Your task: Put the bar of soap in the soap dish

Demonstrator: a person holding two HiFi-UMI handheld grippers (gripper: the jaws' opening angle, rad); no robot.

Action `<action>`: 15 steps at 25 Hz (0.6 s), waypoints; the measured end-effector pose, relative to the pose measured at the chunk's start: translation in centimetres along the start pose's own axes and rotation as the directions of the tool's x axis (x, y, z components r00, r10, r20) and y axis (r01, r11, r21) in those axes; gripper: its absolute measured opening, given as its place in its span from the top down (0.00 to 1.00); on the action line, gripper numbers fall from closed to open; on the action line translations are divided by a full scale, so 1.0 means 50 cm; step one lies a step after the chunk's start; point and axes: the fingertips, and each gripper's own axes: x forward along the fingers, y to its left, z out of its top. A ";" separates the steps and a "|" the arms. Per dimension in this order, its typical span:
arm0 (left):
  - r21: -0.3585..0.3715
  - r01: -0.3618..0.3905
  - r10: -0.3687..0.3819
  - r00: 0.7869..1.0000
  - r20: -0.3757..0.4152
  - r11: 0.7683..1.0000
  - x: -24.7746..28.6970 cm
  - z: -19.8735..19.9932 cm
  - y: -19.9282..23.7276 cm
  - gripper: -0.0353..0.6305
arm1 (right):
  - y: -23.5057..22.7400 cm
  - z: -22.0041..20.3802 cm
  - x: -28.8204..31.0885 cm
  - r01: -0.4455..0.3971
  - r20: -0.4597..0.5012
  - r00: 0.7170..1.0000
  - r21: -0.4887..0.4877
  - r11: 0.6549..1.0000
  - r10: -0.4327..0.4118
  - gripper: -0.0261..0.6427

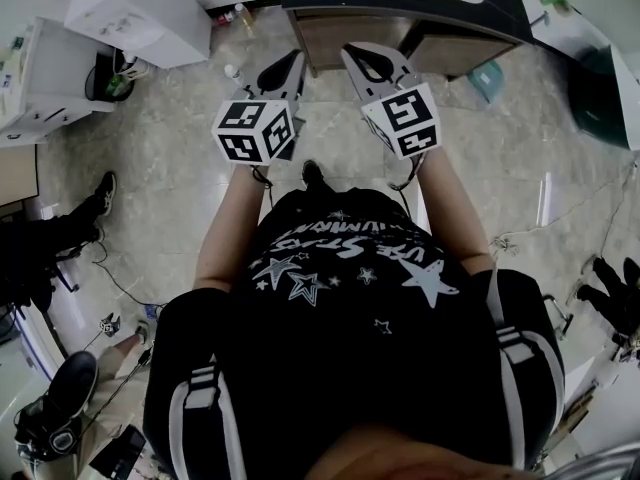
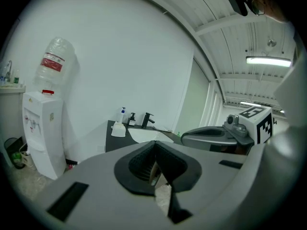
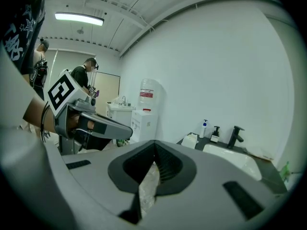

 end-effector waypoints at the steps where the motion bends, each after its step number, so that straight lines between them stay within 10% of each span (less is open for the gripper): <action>1: 0.000 -0.002 0.002 1.000 0.001 1.000 -0.004 -0.007 -0.010 0.93 | 0.004 -0.006 -0.008 -0.003 0.001 1.000 -0.001 1.000 0.003 0.95; 15: 0.004 -0.035 0.035 0.999 -0.009 0.999 -0.101 -0.094 -0.166 0.93 | 0.063 -0.070 -0.196 -0.027 0.006 1.000 -0.001 1.000 0.027 0.95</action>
